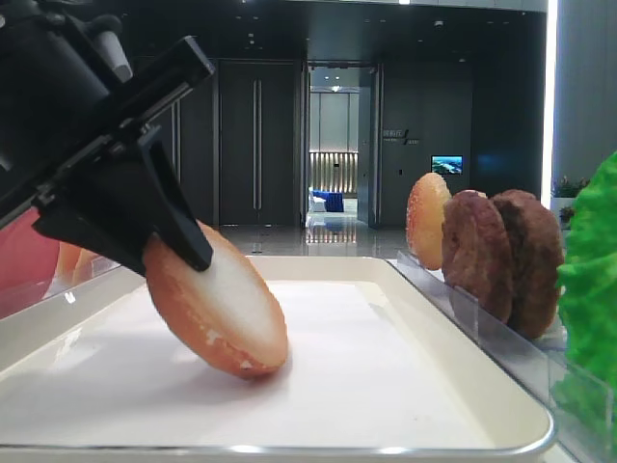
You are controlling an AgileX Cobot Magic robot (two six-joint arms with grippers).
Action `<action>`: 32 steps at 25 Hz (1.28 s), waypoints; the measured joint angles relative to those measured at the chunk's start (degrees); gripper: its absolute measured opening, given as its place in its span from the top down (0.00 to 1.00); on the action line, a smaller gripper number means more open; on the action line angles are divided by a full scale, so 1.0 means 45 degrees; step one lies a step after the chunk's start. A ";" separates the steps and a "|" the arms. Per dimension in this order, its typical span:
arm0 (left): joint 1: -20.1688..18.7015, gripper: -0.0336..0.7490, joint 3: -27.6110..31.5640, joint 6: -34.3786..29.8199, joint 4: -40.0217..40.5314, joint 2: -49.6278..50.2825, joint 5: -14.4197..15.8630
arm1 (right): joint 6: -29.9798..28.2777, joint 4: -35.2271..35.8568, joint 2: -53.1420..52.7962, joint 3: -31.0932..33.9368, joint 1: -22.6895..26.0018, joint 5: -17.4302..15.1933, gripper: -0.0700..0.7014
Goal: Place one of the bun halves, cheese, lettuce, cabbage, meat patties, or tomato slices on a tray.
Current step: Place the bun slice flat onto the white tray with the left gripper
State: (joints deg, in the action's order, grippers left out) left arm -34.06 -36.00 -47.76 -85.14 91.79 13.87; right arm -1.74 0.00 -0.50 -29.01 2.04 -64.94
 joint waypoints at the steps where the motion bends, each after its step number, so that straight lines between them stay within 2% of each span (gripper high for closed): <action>1: 0.0000 0.81 0.0000 0.0000 -0.0025 0.0044 0.0000 | 0.0000 0.0000 0.0000 0.0000 0.0000 0.0000 0.51; 19: 0.0013 0.80 -0.0014 0.0131 -0.0112 0.0162 0.0329 | 0.0000 0.0000 0.0000 0.0000 0.0000 0.0000 0.51; 22: 0.0013 0.72 -0.0014 0.0392 0.0047 0.0162 0.0380 | 0.0000 0.0000 0.0000 0.0000 0.0000 0.0000 0.51; 26: 0.0013 0.55 -0.0014 0.0884 0.0495 0.0245 0.0425 | 0.0000 0.0000 0.0000 0.0000 0.0000 0.0000 0.51; 29: 0.0013 0.50 -0.0014 0.1715 0.1171 0.0244 0.0437 | 0.0000 0.0000 0.0000 0.0000 0.0000 0.0000 0.51; 32: 0.0013 0.49 -0.0014 0.3319 0.2716 0.0244 0.0589 | 0.0000 0.0000 0.0000 0.0000 0.0000 0.0000 0.51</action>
State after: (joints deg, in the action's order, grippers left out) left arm -34.00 -36.06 -32.82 -72.92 92.89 16.52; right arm -1.74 0.00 -0.50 -29.01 2.04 -64.94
